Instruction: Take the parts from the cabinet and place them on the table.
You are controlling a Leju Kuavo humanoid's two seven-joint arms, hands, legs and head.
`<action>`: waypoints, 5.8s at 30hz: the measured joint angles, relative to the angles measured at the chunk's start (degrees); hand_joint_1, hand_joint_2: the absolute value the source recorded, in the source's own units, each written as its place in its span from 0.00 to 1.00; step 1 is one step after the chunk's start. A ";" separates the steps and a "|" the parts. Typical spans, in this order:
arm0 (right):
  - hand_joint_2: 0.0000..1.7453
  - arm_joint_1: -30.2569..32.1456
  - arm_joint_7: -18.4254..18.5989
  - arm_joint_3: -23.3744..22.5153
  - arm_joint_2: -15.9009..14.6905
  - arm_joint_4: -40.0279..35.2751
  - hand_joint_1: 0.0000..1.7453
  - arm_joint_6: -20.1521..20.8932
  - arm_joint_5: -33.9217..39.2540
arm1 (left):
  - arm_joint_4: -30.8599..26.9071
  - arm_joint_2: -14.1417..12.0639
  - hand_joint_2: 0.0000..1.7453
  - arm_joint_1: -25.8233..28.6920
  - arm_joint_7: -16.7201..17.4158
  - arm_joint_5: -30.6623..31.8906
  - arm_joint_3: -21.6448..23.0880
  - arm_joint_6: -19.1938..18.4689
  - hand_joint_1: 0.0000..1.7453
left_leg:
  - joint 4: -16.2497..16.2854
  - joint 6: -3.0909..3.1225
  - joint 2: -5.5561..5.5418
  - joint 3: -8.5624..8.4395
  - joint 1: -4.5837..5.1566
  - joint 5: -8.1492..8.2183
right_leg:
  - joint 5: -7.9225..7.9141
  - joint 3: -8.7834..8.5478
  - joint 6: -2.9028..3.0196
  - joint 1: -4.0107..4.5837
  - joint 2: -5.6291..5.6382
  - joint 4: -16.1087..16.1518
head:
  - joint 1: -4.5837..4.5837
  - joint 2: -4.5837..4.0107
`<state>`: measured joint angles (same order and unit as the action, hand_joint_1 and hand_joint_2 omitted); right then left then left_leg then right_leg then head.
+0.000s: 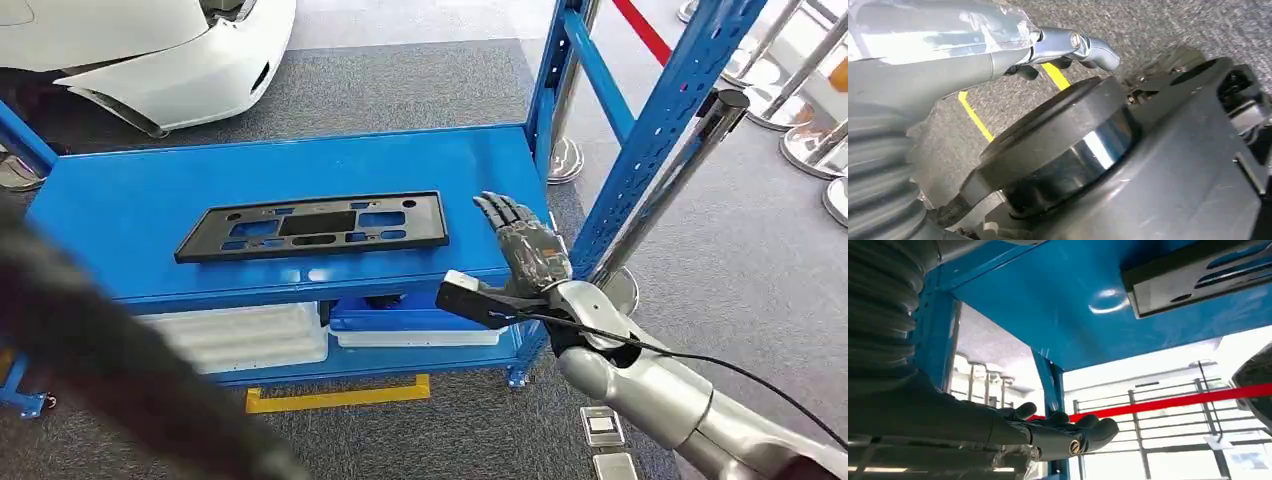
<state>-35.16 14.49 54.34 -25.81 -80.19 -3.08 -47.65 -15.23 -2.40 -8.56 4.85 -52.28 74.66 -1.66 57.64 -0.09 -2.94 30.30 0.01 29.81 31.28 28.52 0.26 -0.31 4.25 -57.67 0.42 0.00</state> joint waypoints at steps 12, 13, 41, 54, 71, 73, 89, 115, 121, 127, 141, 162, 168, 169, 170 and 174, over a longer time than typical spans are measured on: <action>1.00 0.15 -3.41 2.52 1.33 1.36 0.00 -0.55 -4.13 | 0.00 0.00 1.00 -0.48 -0.07 0.07 -0.02 0.02 0.00 | 0.00 0.00 0.00 0.00 0.00 0.00 | 0.00 0.00 0.00 0.01 0.00 -0.01 | 0.00 0.00; 1.00 0.15 -3.43 2.69 1.40 1.47 0.00 -0.55 -4.13 | 0.00 0.00 1.00 -0.48 -0.07 0.07 -0.02 0.00 0.00 | 0.00 0.00 0.00 0.00 0.00 0.00 | 0.00 0.00 0.00 0.01 0.00 -0.01 | -0.02 0.00; 1.00 1.27 -2.93 3.50 1.84 2.32 0.00 -0.70 -3.94 | 0.00 -0.70 1.00 -0.49 0.65 0.20 -0.02 -0.57 0.00 | 0.00 0.00 0.00 -0.01 0.00 0.00 | 0.00 0.01 0.00 0.01 0.01 0.00 | -0.02 0.00; 1.00 1.56 -0.22 3.59 1.64 2.32 0.00 1.13 -5.09 | 0.00 -1.46 1.00 -0.49 0.96 0.33 -0.02 -1.60 0.00 | 0.00 0.00 0.01 -0.01 0.00 0.00 | 0.00 0.01 0.00 0.02 0.01 -0.01 | -0.04 0.00; 1.00 -0.31 0.02 5.29 3.15 3.80 0.00 0.20 -5.47 | -0.02 -1.86 1.00 -0.38 1.05 -1.05 -0.17 -0.90 0.00 | 0.00 0.00 0.00 0.01 0.00 0.00 | 0.00 -0.01 0.00 0.06 0.00 -0.02 | -0.04 0.00; 1.00 -0.49 -0.15 5.51 3.37 4.15 0.00 0.22 -5.31 | -0.02 -1.92 1.00 -0.36 1.05 -1.16 -0.20 -0.74 0.00 | 0.00 0.00 0.00 0.01 0.00 0.00 | 0.00 0.00 0.00 0.06 0.00 -0.03 | -0.04 0.00; 1.00 -0.77 -0.33 7.15 4.22 5.88 0.00 0.24 -4.88 | -0.02 -1.97 1.00 -0.32 1.05 -1.22 -0.31 -0.57 0.00 | 0.00 0.00 0.00 0.00 0.00 0.00 | 0.00 0.00 0.00 0.06 0.00 -0.03 | -0.04 0.00; 1.00 -9.74 -6.54 14.08 14.19 28.33 0.00 -5.18 -3.96 | -0.61 0.26 0.00 -0.31 2.38 -1.60 -0.52 2.97 0.00 | 0.01 -0.01 -0.03 -0.02 -0.04 -0.01 | 0.00 -0.02 0.00 -0.07 -0.01 -0.03 | -0.04 0.00; 1.00 -11.13 -4.92 14.25 14.05 31.67 0.00 -3.63 -3.96 | -0.59 0.85 0.00 0.75 1.20 -1.16 -0.44 3.56 0.00 | 0.08 0.00 -0.02 -0.02 -0.06 -0.01 | 0.00 0.03 0.00 -0.06 0.01 -0.02 | -0.07 0.00; 1.00 -12.36 -3.17 14.25 12.48 34.47 0.00 -2.75 -4.09 | -0.59 1.07 0.00 1.06 1.36 -1.14 -0.44 3.17 0.00 | 0.08 0.00 -0.02 -0.01 -0.06 -0.01 | 0.00 0.02 -0.01 -0.06 0.01 -0.02 | -0.07 0.00; 1.00 -12.70 -1.84 14.06 10.40 35.96 0.00 -3.28 -6.21 | -0.48 1.07 0.00 1.15 1.20 0.70 -0.02 2.10 0.00 | 0.10 0.00 0.00 -0.01 -0.06 -0.01 | -0.01 0.02 -0.01 -0.04 0.03 -0.03 | -0.09 0.00; 1.00 -14.65 -4.22 13.60 15.62 36.09 0.00 -6.38 -8.77 | -0.44 1.09 0.00 1.00 0.63 1.86 0.26 1.42 0.00 | 0.09 0.00 -0.01 0.00 -0.07 -0.01 | -0.01 -0.01 -0.01 0.02 0.02 -0.06 | -0.11 0.00; 1.00 -14.94 -5.05 13.62 17.99 36.09 0.00 -6.36 -8.88 | -0.44 1.09 0.00 0.95 0.63 1.88 0.68 1.42 0.00 | 0.09 0.00 -0.01 0.00 -0.08 -0.01 | -0.01 0.00 -0.01 0.01 0.01 -0.05 | -0.11 0.00; 1.00 -14.94 -5.16 13.62 18.27 36.09 0.00 -6.38 -8.88 | -0.44 1.09 0.00 0.94 0.63 1.90 0.81 1.42 0.00 | 0.09 0.00 -0.01 0.00 -0.08 -0.01 | -0.01 0.00 -0.01 0.01 0.01 -0.05 | -0.11 0.00; 1.00 -14.95 -5.29 13.62 18.45 36.09 0.00 -6.40 -8.88 | -0.44 1.09 0.00 0.93 0.63 1.90 0.92 1.42 0.00 | 0.09 0.00 -0.01 0.01 -0.08 -0.01 | -0.01 -0.01 -0.01 0.01 0.02 -0.05 | -0.11 0.00; 1.00 -14.95 -5.38 13.64 19.24 35.85 0.00 -6.56 -8.88 | -0.42 1.09 0.00 0.92 0.61 1.88 0.94 1.42 0.00 | 0.09 0.00 -0.01 0.00 -0.08 -0.01 | -0.01 -0.01 -0.01 0.00 0.02 -0.05 | -0.13 0.00</action>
<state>-50.11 9.11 67.98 -6.58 -44.35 -9.64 -56.52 -15.65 -1.31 -7.63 5.46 -50.40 75.60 -0.24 57.73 -0.09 -2.95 30.30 -0.07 29.80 31.28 28.50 0.25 -0.31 4.27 -57.72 0.28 0.00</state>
